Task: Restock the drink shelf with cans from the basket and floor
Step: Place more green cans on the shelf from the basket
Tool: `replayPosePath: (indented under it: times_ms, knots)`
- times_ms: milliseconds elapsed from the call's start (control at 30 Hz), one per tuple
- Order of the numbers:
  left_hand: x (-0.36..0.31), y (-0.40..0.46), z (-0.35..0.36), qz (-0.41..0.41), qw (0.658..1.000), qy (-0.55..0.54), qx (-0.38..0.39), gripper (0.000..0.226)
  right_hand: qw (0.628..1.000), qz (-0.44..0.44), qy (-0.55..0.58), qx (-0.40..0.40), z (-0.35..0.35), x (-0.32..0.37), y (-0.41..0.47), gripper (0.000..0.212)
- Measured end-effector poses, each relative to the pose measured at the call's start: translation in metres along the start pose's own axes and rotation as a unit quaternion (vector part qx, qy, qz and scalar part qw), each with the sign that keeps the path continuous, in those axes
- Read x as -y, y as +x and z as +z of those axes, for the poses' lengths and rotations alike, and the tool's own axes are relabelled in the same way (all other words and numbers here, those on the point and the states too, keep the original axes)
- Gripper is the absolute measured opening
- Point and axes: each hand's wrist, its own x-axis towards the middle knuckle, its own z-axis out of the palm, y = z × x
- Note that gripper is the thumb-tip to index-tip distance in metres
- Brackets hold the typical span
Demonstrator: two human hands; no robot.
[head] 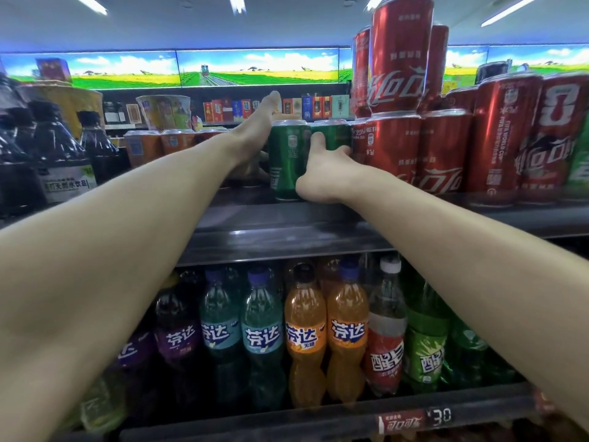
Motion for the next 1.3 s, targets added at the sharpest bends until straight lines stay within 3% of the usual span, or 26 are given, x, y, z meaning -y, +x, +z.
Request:
replayPosePath:
  times_ms: [233,467,500,600,633,767,900,967,1133,1200,1300]
  knots:
    - [-0.003,-0.004,0.009,0.064,0.995,0.059,-0.042,0.063,0.998,0.014,-0.056,0.009,0.002,-0.002,0.004,0.078]
    - [0.006,-0.005,0.004,0.066,0.996,0.057,-0.001,0.07,0.998,0.004,-0.058,0.027,0.003,0.005,0.021,0.063]
    - [0.007,-0.008,0.003,0.064,0.997,0.051,-0.002,0.075,0.998,-0.001,-0.052,0.025,0.003,0.005,0.023,0.059]
    - [0.014,0.004,-0.005,0.04,0.998,0.04,0.002,0.139,0.999,-0.016,-0.04,0.022,0.003,0.004,0.026,0.048]
    - [0.016,0.008,-0.008,0.035,0.999,0.039,0.0,0.147,0.999,-0.02,-0.033,0.024,0.003,0.004,0.027,0.044]
    - [0.011,-0.008,-0.002,0.018,0.999,0.031,0.017,0.096,0.999,-0.019,-0.01,0.031,0.002,0.004,0.03,0.041]
    - [0.014,-0.011,-0.004,0.017,0.998,0.052,0.037,0.084,0.998,-0.024,0.054,0.01,0.001,0.005,0.027,0.02]
    - [0.016,-0.009,-0.005,0.017,0.998,0.048,0.039,0.084,0.995,-0.015,0.099,0.009,-0.001,0.003,0.028,0.033]
    - [0.015,-0.007,-0.008,-0.013,0.999,0.006,0.03,0.099,0.975,-0.056,0.215,0.003,-0.008,0.001,0.032,0.107]
    - [0.016,-0.006,-0.01,-0.02,0.998,-0.033,0.047,0.106,0.974,-0.111,0.19,-0.047,-0.01,0.003,0.032,0.111]
    - [0.018,-0.005,-0.012,-0.033,0.996,-0.066,0.04,0.108,0.97,-0.188,0.093,-0.123,-0.008,0.005,0.033,0.093]
